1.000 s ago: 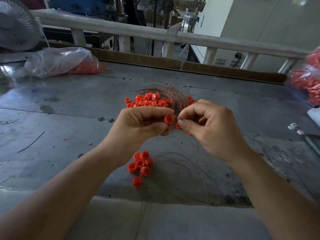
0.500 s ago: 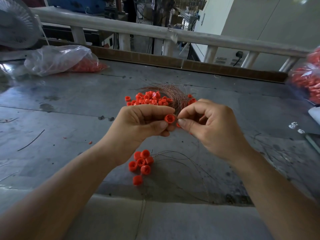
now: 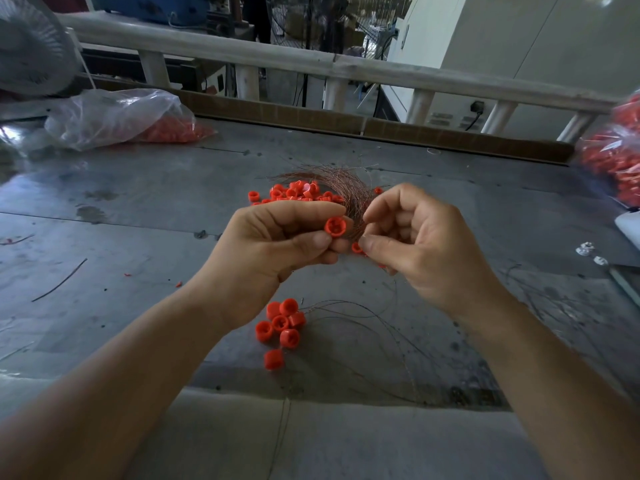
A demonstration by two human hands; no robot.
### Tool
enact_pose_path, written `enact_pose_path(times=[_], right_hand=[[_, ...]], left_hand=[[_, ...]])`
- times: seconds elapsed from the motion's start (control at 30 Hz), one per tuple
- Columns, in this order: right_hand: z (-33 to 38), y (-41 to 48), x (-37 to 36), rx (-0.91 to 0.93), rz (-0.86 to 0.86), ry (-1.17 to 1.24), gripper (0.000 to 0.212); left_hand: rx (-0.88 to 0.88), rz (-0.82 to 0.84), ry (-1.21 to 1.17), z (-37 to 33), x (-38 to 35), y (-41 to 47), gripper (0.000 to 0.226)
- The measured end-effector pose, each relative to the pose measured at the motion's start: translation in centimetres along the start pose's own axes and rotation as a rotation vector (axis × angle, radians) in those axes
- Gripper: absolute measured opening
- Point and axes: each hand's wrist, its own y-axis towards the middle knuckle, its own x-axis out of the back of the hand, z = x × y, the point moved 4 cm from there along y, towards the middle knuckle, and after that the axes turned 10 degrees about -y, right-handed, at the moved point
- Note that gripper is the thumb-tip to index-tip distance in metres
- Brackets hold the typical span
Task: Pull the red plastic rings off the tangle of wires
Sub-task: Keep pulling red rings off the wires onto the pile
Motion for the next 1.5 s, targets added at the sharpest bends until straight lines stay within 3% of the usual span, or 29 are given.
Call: enact_pose_path(times=[0.3,0.43,0.53,0.67,0.9,1.13,1.27,1.37,1.5], right_hand=[[-0.5,0.0,-0.6,-0.064,0.120,0.049,0.029],[-2.2,0.8,2.4,-0.146,-0.083,-0.077,0.015],[-4.3,1.3,4.3,-0.190,-0.218,-0.334,0.018],[-6.7,1.6,4.1,-0.241,-0.105,-0.622,0.011],[-8.2,1.7,1.7,-0.221,0.055,-0.684,0.015],[-8.1,1.8,1.4,-0.149,0.049,-0.764,0.004],[-7.5,2.0,2.8,-0.178,-0.109,-0.635,0.017],[-7.0,1.8,3.3,-0.272,-0.150,-0.281,0.023],[-5.1,1.4,2.3,-0.260,-0.073,0.116,0.025]], left_hand=[[0.096,0.065,-0.127,0.5,-0.5,-0.1,0.021],[0.101,0.008,-0.154,0.7,-0.2,0.0,0.025],[0.114,-0.022,-0.125,0.9,-0.2,-0.1,0.024],[0.115,-0.050,-0.077,1.0,-0.1,-0.3,0.023],[0.115,-0.045,-0.078,0.8,-0.3,-0.4,0.022],[0.120,-0.040,-0.050,0.9,-0.3,-0.4,0.023],[0.122,-0.044,-0.050,0.8,-0.2,-0.4,0.023],[0.123,-0.043,-0.050,0.8,-0.3,-0.4,0.022],[0.120,-0.029,-0.019,0.9,-0.3,-0.5,0.022]])
